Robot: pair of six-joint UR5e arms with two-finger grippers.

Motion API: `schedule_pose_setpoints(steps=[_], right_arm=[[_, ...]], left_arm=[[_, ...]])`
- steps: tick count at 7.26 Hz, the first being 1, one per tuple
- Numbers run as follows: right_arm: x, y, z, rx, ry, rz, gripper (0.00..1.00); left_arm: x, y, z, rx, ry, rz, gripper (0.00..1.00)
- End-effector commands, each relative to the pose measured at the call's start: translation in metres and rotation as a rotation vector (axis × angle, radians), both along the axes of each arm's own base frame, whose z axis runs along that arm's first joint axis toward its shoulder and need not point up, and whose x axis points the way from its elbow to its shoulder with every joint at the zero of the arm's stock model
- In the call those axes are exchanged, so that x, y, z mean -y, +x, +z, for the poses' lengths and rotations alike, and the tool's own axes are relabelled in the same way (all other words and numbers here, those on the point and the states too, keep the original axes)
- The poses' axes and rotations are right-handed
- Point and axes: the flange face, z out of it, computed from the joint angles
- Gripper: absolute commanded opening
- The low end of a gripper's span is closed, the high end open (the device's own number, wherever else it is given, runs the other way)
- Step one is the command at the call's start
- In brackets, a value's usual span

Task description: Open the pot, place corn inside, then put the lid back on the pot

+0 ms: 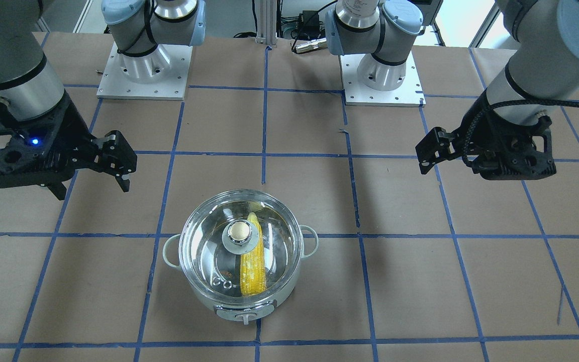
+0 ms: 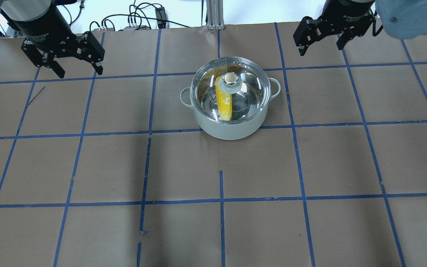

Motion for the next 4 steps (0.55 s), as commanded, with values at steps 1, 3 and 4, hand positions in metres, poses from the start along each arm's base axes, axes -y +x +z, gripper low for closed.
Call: schedule_pose_setpoints(steps=[1,3,4], right_arm=[[-0.012,0.000,-0.008,0.001,0.002,-0.007,0.99],[-0.015,0.001,-0.010,-0.002,0.025,-0.004,0.99],[-0.024,0.001,-0.006,0.000,0.063,-0.004,0.99]], left_arm=[[-0.016,-0.054,0.012,0.009,-0.026,-0.058,1.00],[-0.017,-0.065,-0.004,0.004,-0.001,-0.077,1.00],[-0.016,-0.065,-0.013,0.004,0.015,-0.066,1.00]])
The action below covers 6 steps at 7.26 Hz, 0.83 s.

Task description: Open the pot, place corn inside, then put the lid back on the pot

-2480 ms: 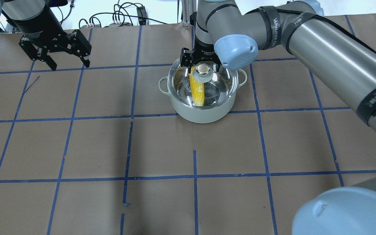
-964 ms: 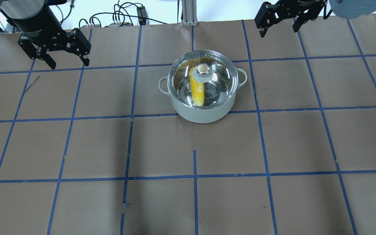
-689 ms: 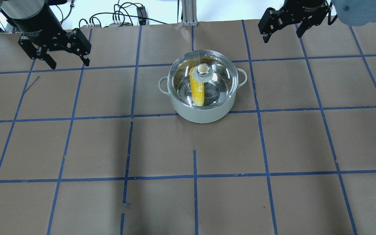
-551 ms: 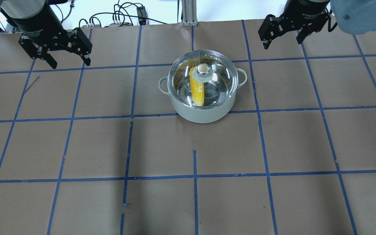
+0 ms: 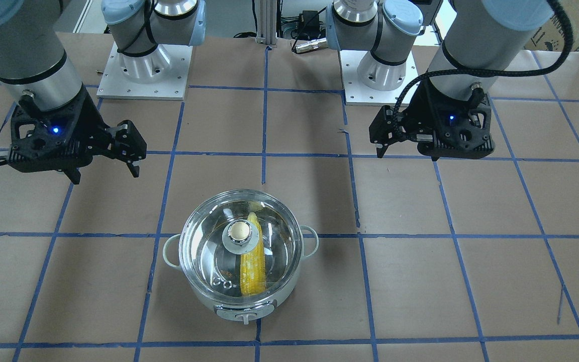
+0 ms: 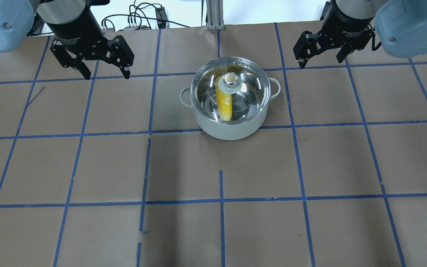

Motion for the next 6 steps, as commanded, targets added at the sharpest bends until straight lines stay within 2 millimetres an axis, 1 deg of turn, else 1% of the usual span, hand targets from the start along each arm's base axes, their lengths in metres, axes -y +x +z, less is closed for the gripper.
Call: schedule_pose_setpoints(steps=[1,2,3,4,5,6], right_arm=[[-0.017,0.002,0.011,0.001,0.035,0.005,0.99],[-0.021,0.002,0.017,0.000,0.025,-0.001,0.99],[-0.021,0.001,0.014,-0.001,0.033,-0.009,0.99],[-0.023,0.002,0.013,0.000,0.054,-0.033,0.99],[-0.023,-0.001,0.013,-0.036,0.054,-0.045,0.99],[-0.023,-0.001,0.014,-0.036,0.053,-0.048,0.99]], left_arm=[[-0.002,-0.003,-0.013,-0.001,0.022,-0.005,1.00],[-0.002,-0.002,-0.013,0.000,0.023,-0.013,1.00],[0.000,0.005,-0.014,0.000,0.026,-0.004,1.00],[0.000,0.015,-0.021,-0.001,0.040,0.007,1.00],[0.001,0.026,-0.027,-0.004,0.046,0.028,1.00],[0.002,0.027,-0.024,-0.002,0.026,0.033,1.00]])
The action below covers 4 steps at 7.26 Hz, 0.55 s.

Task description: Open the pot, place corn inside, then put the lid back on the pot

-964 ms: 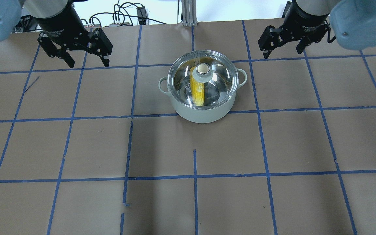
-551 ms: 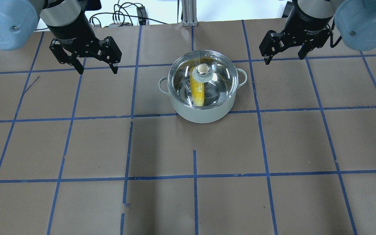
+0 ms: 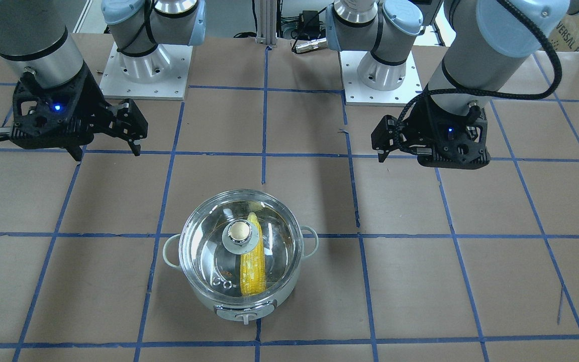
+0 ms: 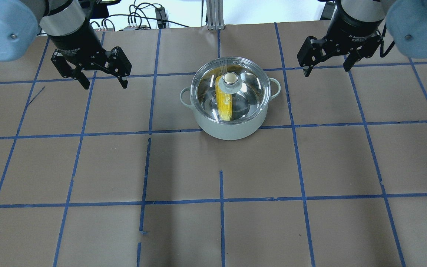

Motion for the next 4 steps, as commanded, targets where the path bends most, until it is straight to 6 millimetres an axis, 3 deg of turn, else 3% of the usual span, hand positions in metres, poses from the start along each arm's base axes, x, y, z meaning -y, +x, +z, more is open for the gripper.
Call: schedule_pose_setpoints(steps=[1,4], right_arm=[[-0.0009,-0.0012,0.0011,-0.012,0.002,-0.029,0.99],[-0.0006,-0.0012,0.0038,-0.013,-0.001,-0.028,0.99]], left_arm=[[0.0019,0.0060,0.0005,0.002,-0.014,0.012,1.00],[0.0025,0.0053,0.0000,0.004,-0.016,0.010,1.00]])
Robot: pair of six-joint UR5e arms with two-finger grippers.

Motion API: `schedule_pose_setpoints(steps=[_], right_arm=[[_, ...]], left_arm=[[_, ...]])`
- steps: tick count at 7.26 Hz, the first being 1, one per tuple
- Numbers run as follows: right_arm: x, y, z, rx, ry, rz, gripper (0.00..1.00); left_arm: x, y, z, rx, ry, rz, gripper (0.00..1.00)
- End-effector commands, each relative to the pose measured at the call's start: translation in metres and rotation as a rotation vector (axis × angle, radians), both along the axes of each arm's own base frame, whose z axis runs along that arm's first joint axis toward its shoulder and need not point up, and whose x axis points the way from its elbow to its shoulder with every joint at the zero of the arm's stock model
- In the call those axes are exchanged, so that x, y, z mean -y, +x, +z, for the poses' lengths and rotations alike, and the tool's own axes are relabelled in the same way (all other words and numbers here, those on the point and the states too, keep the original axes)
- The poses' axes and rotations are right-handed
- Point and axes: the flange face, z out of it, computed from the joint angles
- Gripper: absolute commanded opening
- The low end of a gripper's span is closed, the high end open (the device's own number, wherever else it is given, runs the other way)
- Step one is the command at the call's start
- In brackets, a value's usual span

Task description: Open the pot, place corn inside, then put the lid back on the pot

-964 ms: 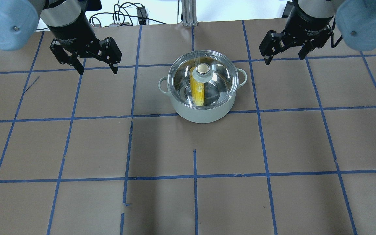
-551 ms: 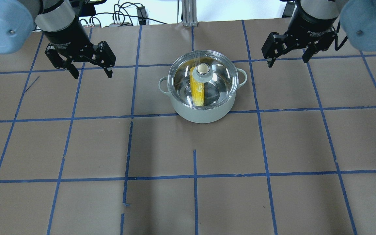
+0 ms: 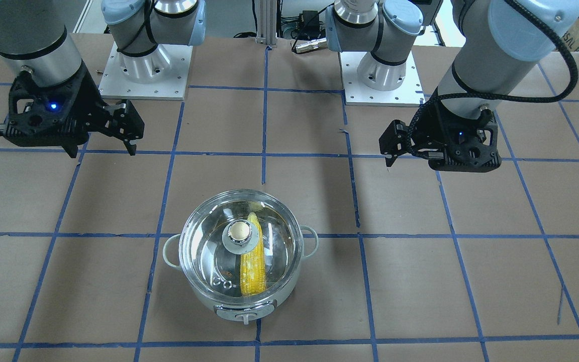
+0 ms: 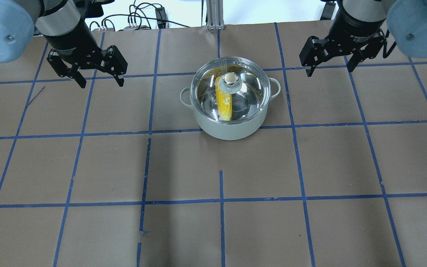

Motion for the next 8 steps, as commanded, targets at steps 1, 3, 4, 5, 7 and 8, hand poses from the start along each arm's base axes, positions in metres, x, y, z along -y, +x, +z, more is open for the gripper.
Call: schedule_pose_setpoints(steps=[1,3,4,5,7,8], right_arm=[[-0.0002,0.0000,0.0034,0.000,-0.004,0.000,0.99],[-0.0010,0.0000,0.0021,0.000,-0.003,0.002,1.00],[-0.0012,-0.0001,0.0008,-0.002,-0.001,0.002,1.00],[-0.0011,-0.0003,0.0009,-0.003,-0.003,0.002,1.00],[-0.0015,-0.0001,-0.0008,-0.002,0.002,0.002,1.00],[-0.0014,-0.0001,0.0000,-0.002,0.000,0.005,1.00]], left_arm=[[0.0002,0.0000,-0.0005,0.000,0.000,0.000,1.00],[0.0008,0.0000,0.0017,0.000,-0.004,0.000,1.00],[0.0014,0.0001,0.0016,0.000,-0.004,0.000,1.00],[0.0014,0.0001,0.0016,0.000,-0.004,0.000,1.00],[0.0022,0.0001,0.0023,0.001,-0.006,0.000,1.00],[0.0024,0.0001,0.0030,0.001,-0.007,0.000,1.00]])
